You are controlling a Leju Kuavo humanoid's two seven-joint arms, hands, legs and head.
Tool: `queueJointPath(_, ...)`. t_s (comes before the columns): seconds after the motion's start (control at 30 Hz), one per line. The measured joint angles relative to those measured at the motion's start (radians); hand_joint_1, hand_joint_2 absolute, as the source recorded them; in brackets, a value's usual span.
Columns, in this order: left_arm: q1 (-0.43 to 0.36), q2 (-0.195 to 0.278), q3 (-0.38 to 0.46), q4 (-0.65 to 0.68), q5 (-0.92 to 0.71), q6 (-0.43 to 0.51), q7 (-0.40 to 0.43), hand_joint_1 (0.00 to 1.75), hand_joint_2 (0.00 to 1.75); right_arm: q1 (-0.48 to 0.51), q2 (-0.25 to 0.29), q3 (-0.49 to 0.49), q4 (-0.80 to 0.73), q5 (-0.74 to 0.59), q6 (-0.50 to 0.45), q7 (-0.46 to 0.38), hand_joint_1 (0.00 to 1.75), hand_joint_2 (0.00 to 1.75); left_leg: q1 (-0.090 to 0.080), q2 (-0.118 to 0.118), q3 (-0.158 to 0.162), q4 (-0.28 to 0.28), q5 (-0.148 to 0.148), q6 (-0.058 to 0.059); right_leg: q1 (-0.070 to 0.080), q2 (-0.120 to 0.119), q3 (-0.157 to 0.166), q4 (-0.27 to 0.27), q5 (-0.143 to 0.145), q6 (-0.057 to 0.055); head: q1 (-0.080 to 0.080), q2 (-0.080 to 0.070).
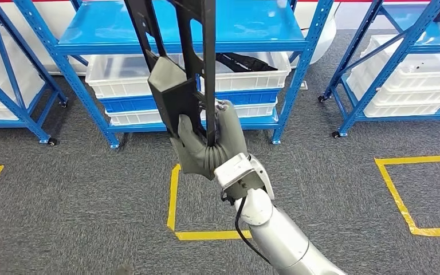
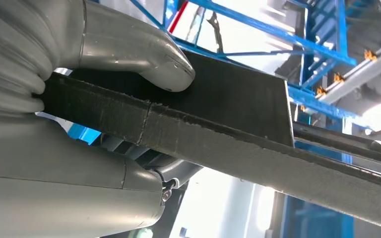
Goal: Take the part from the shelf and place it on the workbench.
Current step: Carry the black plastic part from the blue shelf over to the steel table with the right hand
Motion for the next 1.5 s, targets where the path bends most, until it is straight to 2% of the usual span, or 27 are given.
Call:
queueJointPath(0.1,0.001,-0.002,0.0,0.0,0.0,0.003,0.0,0.0,1.75,0.0,-0.006,0.004,0.0,0.01,-0.004,-0.001,1.75,1.75,0.002,0.001,-0.011,-0.01,0.012,0.021,-0.001,0.0,-0.023,0.03,-0.014,0.01,0.002,0.0)
queueJointPath(0.2,0.0,-0.001,0.0,0.0,0.0,0.005,-0.001,0.0,1.75,0.001,-0.012,0.007,0.001,0.016,-0.006,-0.001,1.75,1.75,0.003,0.001,-0.025,-0.014,0.024,0.04,-0.006,0.001,-0.099,0.189,-0.088,0.009,0.006,0.0)
queueJointPath(0.27,0.001,-0.001,0.0,0.0,0.0,0.005,-0.001,0.0,1.75,0.005,-0.017,0.009,0.002,0.019,-0.006,-0.001,1.75,1.75,0.003,0.001,-0.035,-0.013,0.029,0.044,-0.009,0.001,-0.14,0.281,-0.12,0.013,0.006,0.0)
queueJointPath(0.3,0.002,-0.001,0.0,0.0,-0.001,0.005,-0.001,0.0,1.75,0.007,-0.02,0.01,0.003,0.021,-0.006,-0.001,1.75,1.75,0.003,0.001,-0.038,-0.013,0.032,0.044,-0.01,0.001,-0.136,0.278,-0.116,0.02,0.006,0.0)
queueJointPath(0.33,0.003,-0.001,0.0,0.0,-0.001,0.005,-0.001,0.0,1.75,0.008,-0.022,0.011,0.003,0.022,-0.006,-0.001,1.75,1.75,0.003,0.0,-0.04,-0.013,0.034,0.042,-0.012,0.001,-0.111,0.235,-0.097,0.028,0.006,0.0)
queueJointPath(0.4,0.003,-0.001,0.0,0.0,-0.002,0.006,-0.001,0.0,1.75,0.009,-0.023,0.013,0.003,0.023,-0.006,-0.001,1.75,1.75,0.003,-0.003,-0.042,-0.013,0.039,0.036,-0.014,0.002,-0.032,0.092,-0.049,0.039,0.006,0.0)
queueJointPath(0.47,0.002,-0.001,0.0,0.0,-0.002,0.006,-0.001,0.0,1.75,0.009,-0.024,0.015,0.003,0.024,-0.007,-0.001,1.75,1.75,0.001,-0.004,-0.046,-0.013,0.044,0.026,-0.01,0.003,0.014,0.006,-0.025,0.035,0.005,0.0)
queueJointPath(0.57,0.003,-0.001,0.0,0.0,-0.003,0.006,-0.001,0.0,1.75,0.009,-0.025,0.016,0.003,0.024,-0.008,-0.001,1.75,1.75,0.003,-0.003,-0.051,-0.017,0.054,0.008,-0.008,0.003,0.014,-0.004,-0.014,0.015,0.005,0.0)
queueJointPath(0.63,0.003,-0.001,0.0,0.0,-0.003,0.006,-0.001,0.0,1.75,0.008,-0.024,0.016,0.003,0.024,-0.009,-0.001,1.75,1.75,0.005,-0.001,-0.066,0.015,0.028,-0.001,-0.014,0.001,0.014,-0.011,-0.006,0.001,0.002,0.0)
queueJointPath(0.73,0.004,0.0,0.0,0.0,-0.005,0.006,-0.001,0.0,1.75,0.011,-0.023,0.017,0.004,0.029,-0.009,-0.001,1.75,1.75,0.005,0.002,-0.137,0.192,-0.068,-0.006,-0.012,-0.005,0.013,-0.013,-0.002,-0.01,-0.002,0.0)
queueJointPath(0.77,0.005,0.0,0.0,0.0,-0.007,0.006,-0.002,0.0,1.75,0.012,-0.023,0.017,0.005,0.032,-0.009,-0.001,1.75,1.75,0.005,0.002,-0.157,0.241,-0.085,-0.008,-0.01,-0.009,0.012,-0.012,-0.001,-0.011,-0.002,0.0)
queueJointPath(0.8,0.006,0.0,0.0,0.0,-0.008,0.006,-0.002,0.0,1.75,0.014,-0.023,0.018,0.006,0.036,-0.009,-0.001,1.75,1.75,0.005,0.003,-0.16,0.256,-0.083,-0.008,-0.009,-0.013,0.012,-0.011,-0.001,-0.011,-0.003,0.0)
queueJointPath(0.83,0.006,0.0,0.0,0.0,-0.01,0.006,-0.002,0.0,1.75,0.015,-0.023,0.018,0.007,0.039,-0.009,0.0,1.75,1.75,0.005,0.005,-0.145,0.23,-0.063,-0.008,-0.009,-0.017,0.011,-0.01,-0.002,-0.011,-0.003,0.0)
queueJointPath(0.9,0.005,0.0,0.0,0.0,-0.011,0.007,-0.002,0.0,1.75,0.016,-0.023,0.018,0.008,0.044,-0.009,0.0,1.75,1.75,0.004,0.027,-0.077,0.107,-0.006,-0.006,-0.007,-0.027,0.011,-0.005,-0.004,-0.009,-0.003,0.0)
queueJointPath(0.97,0.002,0.0,0.0,0.0,-0.012,0.007,-0.002,0.0,1.75,0.016,-0.024,0.018,0.008,0.049,-0.009,0.001,1.75,1.75,-0.002,0.047,-0.034,0.015,0.02,0.001,0.0,-0.038,0.006,0.003,-0.007,-0.004,-0.003,0.0)
queueJointPath(1.0,0.001,0.0,0.0,0.0,-0.012,0.007,-0.003,0.0,1.75,0.017,-0.024,0.019,0.008,0.052,-0.009,0.001,1.75,1.75,-0.007,0.049,-0.031,0.001,0.019,0.006,0.003,-0.044,0.003,0.004,-0.008,0.0,-0.004,0.0)
queueJointPath(1.07,0.002,0.0,0.0,0.0,-0.014,0.007,-0.004,0.0,1.75,0.018,-0.025,0.02,0.008,0.057,-0.009,0.002,1.75,1.75,-0.009,0.032,-0.037,-0.003,0.026,0.019,0.004,-0.057,0.0,0.004,-0.008,0.007,-0.004,0.0)
queueJointPath(1.13,0.004,0.0,0.001,0.0,-0.015,0.008,-0.004,0.0,1.75,0.019,-0.027,0.022,0.008,0.059,-0.009,0.002,1.75,1.75,-0.006,0.016,-0.042,-0.007,0.034,0.032,0.0,-0.046,-0.016,0.033,-0.028,0.012,-0.002,0.0)
queueJointPath(1.17,0.003,0.0,0.001,0.0,-0.016,0.009,-0.005,0.0,1.75,0.019,-0.028,0.022,0.007,0.06,-0.009,0.002,1.75,1.75,-0.003,0.009,-0.044,-0.009,0.038,0.038,-0.002,-0.033,-0.036,0.075,-0.051,0.013,-0.001,0.0)
queueJointPath(1.23,0.002,0.0,0.001,0.0,-0.017,0.009,-0.005,0.0,1.75,0.023,-0.033,0.022,0.008,0.061,-0.009,0.002,1.75,1.75,-0.003,-0.007,-0.053,-0.009,0.043,0.047,-0.006,-0.011,-0.094,0.202,-0.107,0.009,0.002,0.0)
queueJointPath(1.27,0.002,0.0,0.001,0.0,-0.018,0.009,-0.006,0.0,1.75,0.026,-0.036,0.023,0.008,0.062,-0.009,0.002,1.75,1.75,-0.003,-0.017,-0.057,-0.009,0.045,0.049,-0.007,-0.007,-0.121,0.259,-0.127,0.009,0.002,0.0)
queueJointPath(1.3,0.003,0.0,0.001,0.0,-0.018,0.009,-0.006,0.0,1.75,0.03,-0.039,0.024,0.008,0.063,-0.009,0.002,1.75,1.75,-0.003,-0.026,-0.06,-0.009,0.048,0.049,-0.007,-0.005,-0.133,0.286,-0.133,0.013,0.002,0.0)
queueJointPath(1.33,0.004,0.0,0.001,0.0,-0.018,0.009,-0.006,0.0,1.75,0.032,-0.041,0.025,0.008,0.064,-0.009,0.001,1.75,1.75,-0.003,-0.037,-0.063,-0.008,0.051,0.049,-0.008,-0.002,-0.126,0.274,-0.124,0.019,0.002,0.0)
queueJointPath(1.37,0.005,0.0,0.001,0.0,-0.018,0.009,-0.006,0.0,1.75,0.033,-0.043,0.026,0.008,0.065,-0.009,0.001,1.75,1.75,-0.003,-0.049,-0.065,-0.008,0.053,0.047,-0.01,0.004,-0.1,0.227,-0.103,0.026,0.002,0.0)
queueJointPath(1.4,0.005,-0.001,0.001,0.0,-0.018,0.009,-0.006,0.0,1.75,0.033,-0.044,0.027,0.008,0.067,-0.009,0.0,1.75,1.75,-0.003,-0.06,-0.066,-0.008,0.056,0.044,-0.012,0.022,-0.061,0.154,-0.078,0.032,0.002,0.0)
queueJointPath(1.47,0.004,-0.002,0.001,0.0,-0.018,0.007,-0.006,0.0,1.75,0.033,-0.045,0.029,0.007,0.07,-0.006,-0.001,1.75,1.75,-0.005,-0.08,-0.07,-0.007,0.062,0.035,-0.015,0.054,0.001,0.04,-0.044,0.03,0.001,0.0)
queueJointPath(1.5,0.004,-0.002,0.001,0.0,-0.018,0.007,-0.006,0.0,1.75,0.034,-0.045,0.031,0.007,0.073,-0.004,-0.002,1.75,1.75,-0.005,-0.089,-0.073,-0.008,0.066,0.029,-0.013,0.062,0.015,0.014,-0.037,0.025,0.001,0.0)
